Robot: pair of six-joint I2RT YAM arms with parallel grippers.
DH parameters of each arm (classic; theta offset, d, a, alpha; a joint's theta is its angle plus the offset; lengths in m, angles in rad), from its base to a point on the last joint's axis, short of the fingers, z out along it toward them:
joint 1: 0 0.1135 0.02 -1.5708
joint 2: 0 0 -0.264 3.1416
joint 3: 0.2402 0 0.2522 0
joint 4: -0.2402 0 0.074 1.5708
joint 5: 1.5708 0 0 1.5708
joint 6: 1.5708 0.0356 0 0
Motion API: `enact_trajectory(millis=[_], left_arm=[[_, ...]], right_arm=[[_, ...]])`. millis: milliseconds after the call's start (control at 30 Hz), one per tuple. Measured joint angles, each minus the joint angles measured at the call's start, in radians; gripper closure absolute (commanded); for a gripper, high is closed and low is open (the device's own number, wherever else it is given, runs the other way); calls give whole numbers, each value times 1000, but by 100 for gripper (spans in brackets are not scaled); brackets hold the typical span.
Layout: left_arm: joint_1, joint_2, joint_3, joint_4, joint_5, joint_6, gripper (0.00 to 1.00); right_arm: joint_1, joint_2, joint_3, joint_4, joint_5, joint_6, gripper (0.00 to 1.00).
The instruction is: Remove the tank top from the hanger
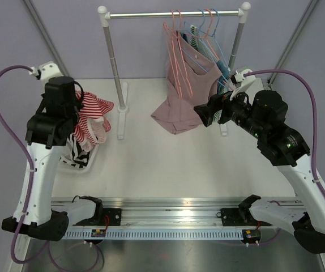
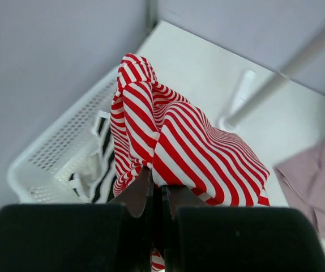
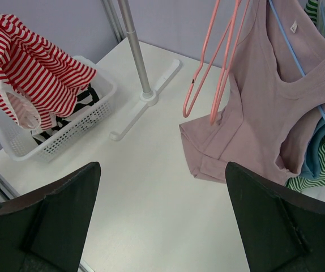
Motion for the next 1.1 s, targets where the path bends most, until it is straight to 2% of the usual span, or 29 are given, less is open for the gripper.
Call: enact_trajectory(millis=[167,367,500,633,700,800,867,900,967,1033,1067,1100], left_arm=[[259,47,0,-13,98,9,100],[463,230,-74,12,180,6,100],[513,477,-109,37,253,6,100],[518,737,-106,48,367,8,100],[516,801,-108,45,424,13,100],[515,796,-109,35,497,22,93],[512,775,-109,31,524,26,83],[511,763,-109,30,533,28,74],[510,734,-109,29,537,32,44],[508,695,-109,29,534,24,21],[507,669,-109,28,529,21,7],[507,638,-109,29,523,17,1]], right_arm=[[0,4,0,1,-2,-6,1],[0,41,5,10,0,-9,0],[0,95,29,27,0,-9,1],[0,131,45,39,2,-9,1],[0,140,55,38,11,-10,0],[0,153,89,38,53,-10,1],[0,162,118,37,95,-10,1],[0,167,134,38,120,-10,1],[-3,179,167,32,173,-14,0],[-23,204,209,20,200,-23,0],[-51,225,241,11,196,-27,0],[-86,254,278,3,184,-27,0]])
